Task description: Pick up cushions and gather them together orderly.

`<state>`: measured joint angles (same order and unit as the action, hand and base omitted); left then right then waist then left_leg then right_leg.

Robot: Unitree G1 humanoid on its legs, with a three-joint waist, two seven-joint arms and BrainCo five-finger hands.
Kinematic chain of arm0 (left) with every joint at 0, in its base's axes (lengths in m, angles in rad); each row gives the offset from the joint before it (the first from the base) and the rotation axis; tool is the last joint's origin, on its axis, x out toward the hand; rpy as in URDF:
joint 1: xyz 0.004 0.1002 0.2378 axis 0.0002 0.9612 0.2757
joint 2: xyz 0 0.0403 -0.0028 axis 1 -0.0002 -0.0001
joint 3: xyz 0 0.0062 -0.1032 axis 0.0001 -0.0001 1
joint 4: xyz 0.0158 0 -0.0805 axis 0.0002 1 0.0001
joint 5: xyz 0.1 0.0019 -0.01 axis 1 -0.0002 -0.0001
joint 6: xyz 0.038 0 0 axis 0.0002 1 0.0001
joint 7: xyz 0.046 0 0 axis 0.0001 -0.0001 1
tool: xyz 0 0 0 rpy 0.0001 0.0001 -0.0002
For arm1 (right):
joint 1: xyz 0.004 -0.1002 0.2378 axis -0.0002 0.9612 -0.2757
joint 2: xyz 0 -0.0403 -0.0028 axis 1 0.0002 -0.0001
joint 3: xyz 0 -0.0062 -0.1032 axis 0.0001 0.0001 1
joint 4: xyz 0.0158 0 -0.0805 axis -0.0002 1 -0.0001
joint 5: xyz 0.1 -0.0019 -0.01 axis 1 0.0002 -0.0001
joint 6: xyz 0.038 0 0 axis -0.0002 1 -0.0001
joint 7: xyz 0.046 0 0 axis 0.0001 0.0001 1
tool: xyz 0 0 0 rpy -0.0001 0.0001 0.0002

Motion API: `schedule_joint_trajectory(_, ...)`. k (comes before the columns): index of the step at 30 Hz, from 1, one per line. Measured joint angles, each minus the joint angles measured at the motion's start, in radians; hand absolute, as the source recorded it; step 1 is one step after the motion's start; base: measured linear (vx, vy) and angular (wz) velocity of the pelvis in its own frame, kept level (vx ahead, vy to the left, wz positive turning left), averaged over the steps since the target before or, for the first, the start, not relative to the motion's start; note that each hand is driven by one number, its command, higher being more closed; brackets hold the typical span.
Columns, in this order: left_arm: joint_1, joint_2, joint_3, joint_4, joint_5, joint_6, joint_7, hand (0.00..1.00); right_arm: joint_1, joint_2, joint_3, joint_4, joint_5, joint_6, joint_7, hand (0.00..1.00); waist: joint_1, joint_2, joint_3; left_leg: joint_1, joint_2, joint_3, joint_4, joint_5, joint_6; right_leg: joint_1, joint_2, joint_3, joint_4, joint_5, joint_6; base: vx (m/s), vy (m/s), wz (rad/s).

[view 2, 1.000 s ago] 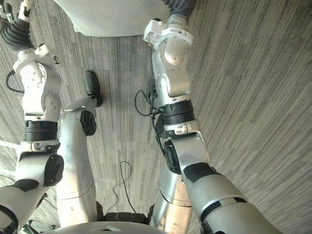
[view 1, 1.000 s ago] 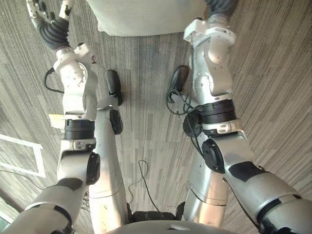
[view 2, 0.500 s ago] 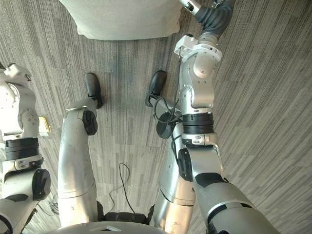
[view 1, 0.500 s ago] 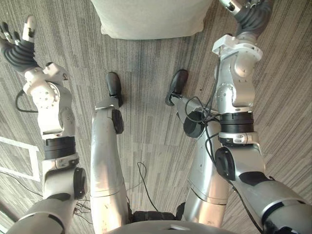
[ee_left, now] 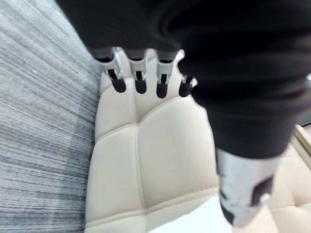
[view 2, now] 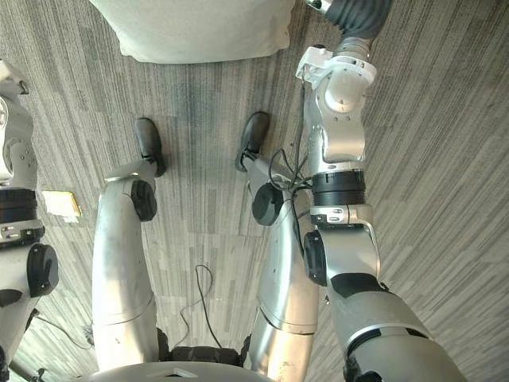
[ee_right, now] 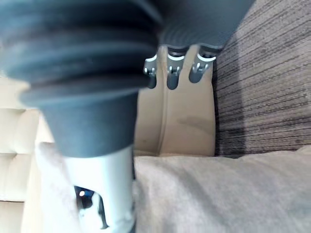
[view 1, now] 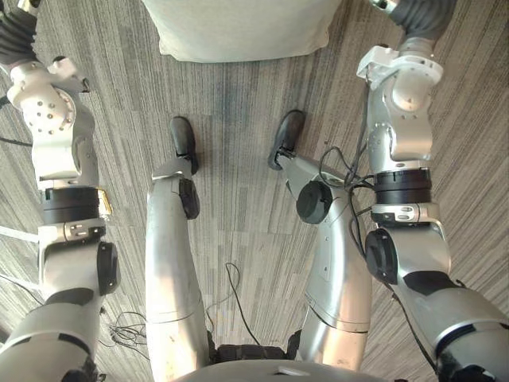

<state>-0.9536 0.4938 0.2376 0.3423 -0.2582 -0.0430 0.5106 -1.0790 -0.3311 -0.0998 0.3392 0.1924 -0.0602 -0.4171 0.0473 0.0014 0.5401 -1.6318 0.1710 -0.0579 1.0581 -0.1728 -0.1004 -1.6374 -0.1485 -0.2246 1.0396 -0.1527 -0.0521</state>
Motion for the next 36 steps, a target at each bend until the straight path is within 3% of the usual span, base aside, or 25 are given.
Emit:
schedule_joint_trajectory(9, -0.118, 0.002, -0.063, 0.116, -0.005, 0.013, -0.038, 0.00, -0.098, 0.016, 0.082, 0.083, -0.001, 0.001, 0.026, 0.00, 0.009, 0.000, 0.000, -0.035, 0.004, 0.000, -0.002, -0.007, 0.012, -0.016, 0.010, -0.005, -0.038, 0.024, -0.004, 0.03, -0.013, -0.06)
schedule_joint_trajectory(16, -0.192, -0.007, -0.173, 0.147, -0.002, 0.014, -0.039, 0.00, -0.143, 0.099, 0.097, 0.115, 0.018, -0.004, 0.019, 0.00, 0.001, 0.000, 0.000, -0.036, 0.003, 0.004, -0.020, -0.007, 0.016, -0.003, 0.014, -0.005, -0.081, 0.051, -0.009, 0.02, -0.002, -0.06)
schedule_joint_trajectory(20, -0.240, -0.039, -0.239, 0.146, 0.012, 0.018, -0.037, 0.00, -0.150, 0.134, 0.096, 0.115, 0.059, -0.031, -0.003, 0.00, 0.000, 0.000, 0.000, -0.030, -0.002, 0.013, -0.035, -0.004, 0.021, 0.000, 0.012, 0.000, -0.094, 0.058, -0.011, 0.00, -0.002, 0.01)
schedule_joint_trajectory(21, -0.253, -0.057, -0.261, 0.145, 0.029, 0.021, -0.036, 0.00, -0.151, 0.145, 0.096, 0.113, 0.081, -0.042, -0.008, 1.00, -0.002, 0.000, 0.000, -0.026, -0.002, 0.017, -0.042, -0.004, 0.022, 0.001, 0.012, 0.004, -0.103, 0.059, -0.010, 0.00, 0.000, 0.00)
schedule_joint_trajectory(22, -0.261, -0.070, -0.269, 0.140, 0.030, 0.022, -0.032, 1.00, -0.152, 0.158, 0.097, 0.109, 0.096, -0.049, -0.010, 1.00, -0.005, 0.000, 0.000, -0.023, -0.002, 0.021, -0.053, -0.003, 0.023, 0.002, 0.014, 0.006, -0.113, 0.063, -0.008, 0.00, 0.000, 0.00)
schedule_joint_trajectory(25, -0.279, -0.095, -0.277, 0.140, 0.036, 0.023, 0.007, 1.00, -0.153, 0.187, 0.101, 0.092, 0.132, -0.072, -0.015, 1.00, -0.012, 0.000, 0.000, -0.016, 0.005, 0.026, -0.075, 0.003, 0.022, 0.011, 0.024, 0.002, -0.144, 0.078, -0.009, 0.01, -0.025, -0.10)
schedule_joint_trajectory(36, -0.275, -0.161, -0.306, 0.087, 0.023, 0.028, 0.059, 1.00, -0.108, 0.257, 0.106, -0.050, 0.175, -0.074, -0.092, 1.00, -0.024, 0.000, 0.000, -0.001, 0.003, 0.029, -0.083, 0.000, 0.028, 0.036, 0.034, 0.004, -0.179, 0.091, 0.002, 0.00, -0.026, -0.03)
